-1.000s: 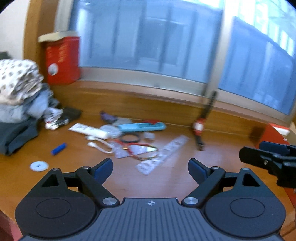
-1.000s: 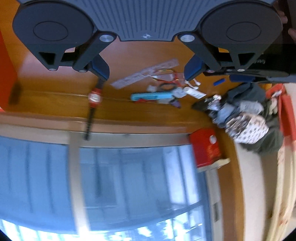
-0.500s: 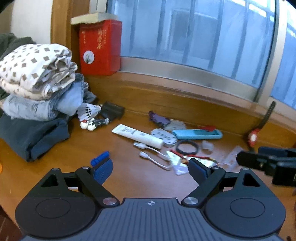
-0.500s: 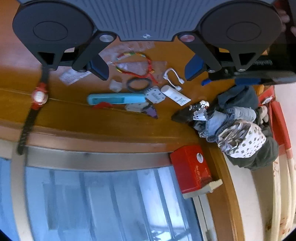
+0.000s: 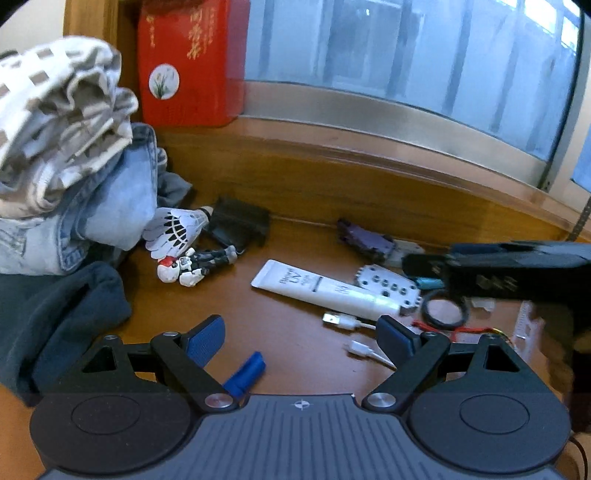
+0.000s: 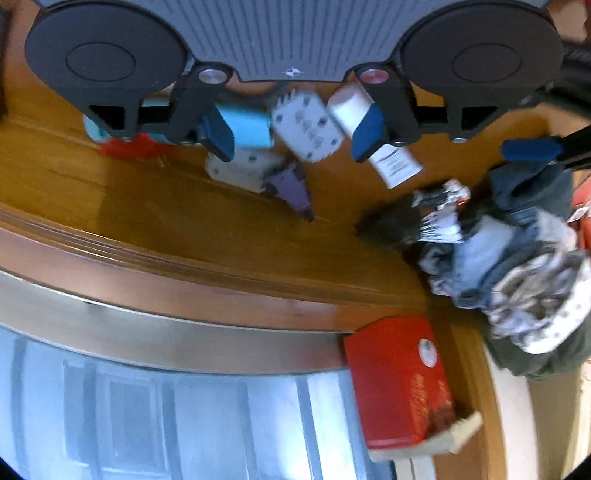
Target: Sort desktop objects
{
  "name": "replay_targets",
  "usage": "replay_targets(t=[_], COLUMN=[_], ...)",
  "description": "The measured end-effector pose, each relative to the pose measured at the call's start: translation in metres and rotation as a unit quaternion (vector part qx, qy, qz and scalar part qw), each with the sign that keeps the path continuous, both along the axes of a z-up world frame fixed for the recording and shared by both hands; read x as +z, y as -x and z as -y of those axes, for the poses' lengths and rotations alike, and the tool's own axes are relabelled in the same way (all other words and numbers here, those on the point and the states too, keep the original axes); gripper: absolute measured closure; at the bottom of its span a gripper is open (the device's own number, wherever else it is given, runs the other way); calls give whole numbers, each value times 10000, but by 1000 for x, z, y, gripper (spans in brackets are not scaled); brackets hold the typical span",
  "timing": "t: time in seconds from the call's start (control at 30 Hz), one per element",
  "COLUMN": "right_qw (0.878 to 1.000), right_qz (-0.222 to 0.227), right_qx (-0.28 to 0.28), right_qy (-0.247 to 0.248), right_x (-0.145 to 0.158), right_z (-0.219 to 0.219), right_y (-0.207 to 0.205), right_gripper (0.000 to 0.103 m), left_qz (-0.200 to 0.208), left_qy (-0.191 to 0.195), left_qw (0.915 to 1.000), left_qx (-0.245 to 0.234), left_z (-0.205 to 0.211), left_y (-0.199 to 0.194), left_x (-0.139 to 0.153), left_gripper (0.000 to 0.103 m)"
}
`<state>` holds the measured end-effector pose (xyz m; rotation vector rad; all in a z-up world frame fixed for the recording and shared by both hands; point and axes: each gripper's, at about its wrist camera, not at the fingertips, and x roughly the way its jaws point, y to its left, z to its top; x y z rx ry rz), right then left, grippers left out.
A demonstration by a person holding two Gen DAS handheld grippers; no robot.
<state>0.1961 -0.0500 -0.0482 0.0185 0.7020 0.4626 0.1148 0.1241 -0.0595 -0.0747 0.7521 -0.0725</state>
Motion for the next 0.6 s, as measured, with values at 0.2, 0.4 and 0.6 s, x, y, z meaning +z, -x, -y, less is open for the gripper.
replay_targets(t=[0.2, 0.4, 0.6], right_qw=[9988, 9950, 9901], right_qz=[166, 274, 483], right_qx=[92, 454, 542], right_qy=[452, 852, 1198], right_x=[-16, -29, -33], right_z=[-28, -48, -57], right_y=[-40, -54, -48], right_gripper=[36, 46, 66], left_qz=[-6, 77, 361], left_qy=[-33, -58, -471], left_qw=[9997, 9998, 9982], left_qx=[-238, -172, -48], left_z=[-9, -17, -17], left_y=[-21, -43, -74], left_x=[-9, -11, -6], left_gripper=[14, 14, 14])
